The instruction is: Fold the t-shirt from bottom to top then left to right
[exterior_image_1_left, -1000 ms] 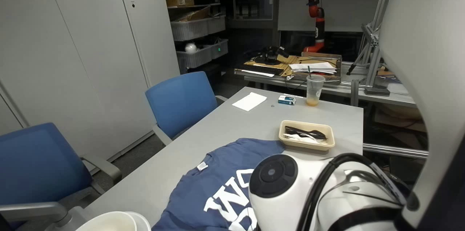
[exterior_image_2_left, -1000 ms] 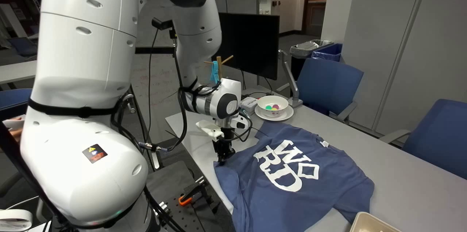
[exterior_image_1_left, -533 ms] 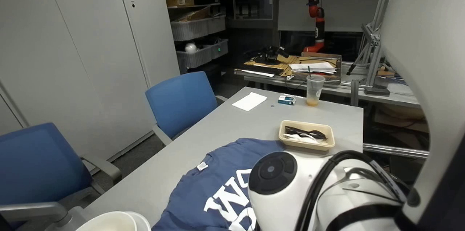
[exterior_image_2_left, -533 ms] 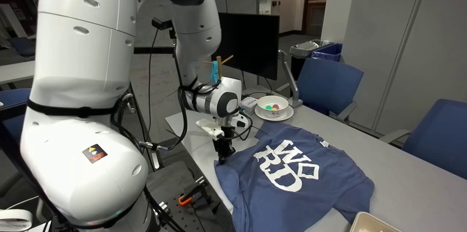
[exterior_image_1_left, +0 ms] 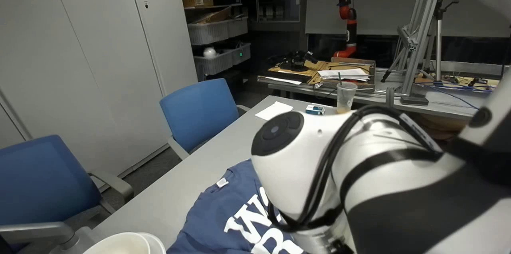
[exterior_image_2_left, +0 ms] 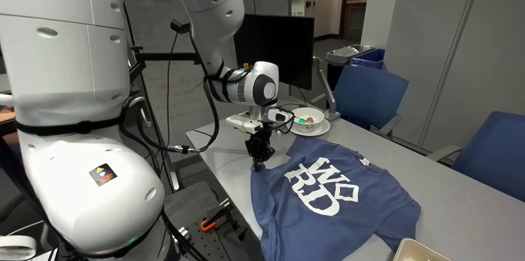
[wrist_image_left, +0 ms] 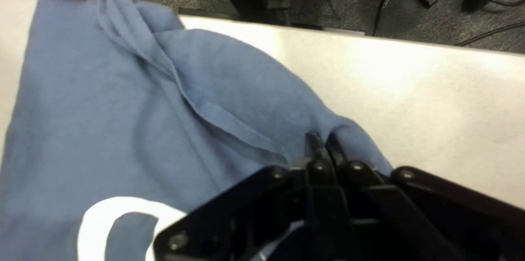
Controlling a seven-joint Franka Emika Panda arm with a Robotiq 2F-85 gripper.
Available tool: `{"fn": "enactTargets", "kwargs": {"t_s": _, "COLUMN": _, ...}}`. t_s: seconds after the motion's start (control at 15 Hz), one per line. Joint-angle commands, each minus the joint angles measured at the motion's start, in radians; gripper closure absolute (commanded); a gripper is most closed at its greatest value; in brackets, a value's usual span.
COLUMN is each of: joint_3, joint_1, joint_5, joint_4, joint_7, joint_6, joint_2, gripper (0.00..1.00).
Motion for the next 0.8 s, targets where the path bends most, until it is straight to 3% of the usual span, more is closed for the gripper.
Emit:
{"fn": "enactTargets", "kwargs": {"t_s": 0.0, "joint_3": -0.025, "joint_1": -0.037, "joint_5": -0.117, "joint_4": 0.080, "joint_7": 0.001, "joint_6": -0.060, "joint_2": -0.011, "gripper": 0.99}}
{"fn": "enactTargets", "kwargs": {"t_s": 0.4, "joint_3": -0.086, "joint_1": -0.063, "joint_5": -0.320, "joint_4": 0.233, "joint_7": 0.072, "joint_6": 0.041, "joint_2": 0.068, "gripper": 0.99}}
{"fn": "enactTargets", "kwargs": {"t_s": 0.73, "joint_3": -0.140, "joint_1": -0.050, "joint_5": -0.399, "joint_4": 0.346, "joint_7": 0.142, "joint_6": 0.180, "joint_2": 0.149, "gripper": 0.99}}
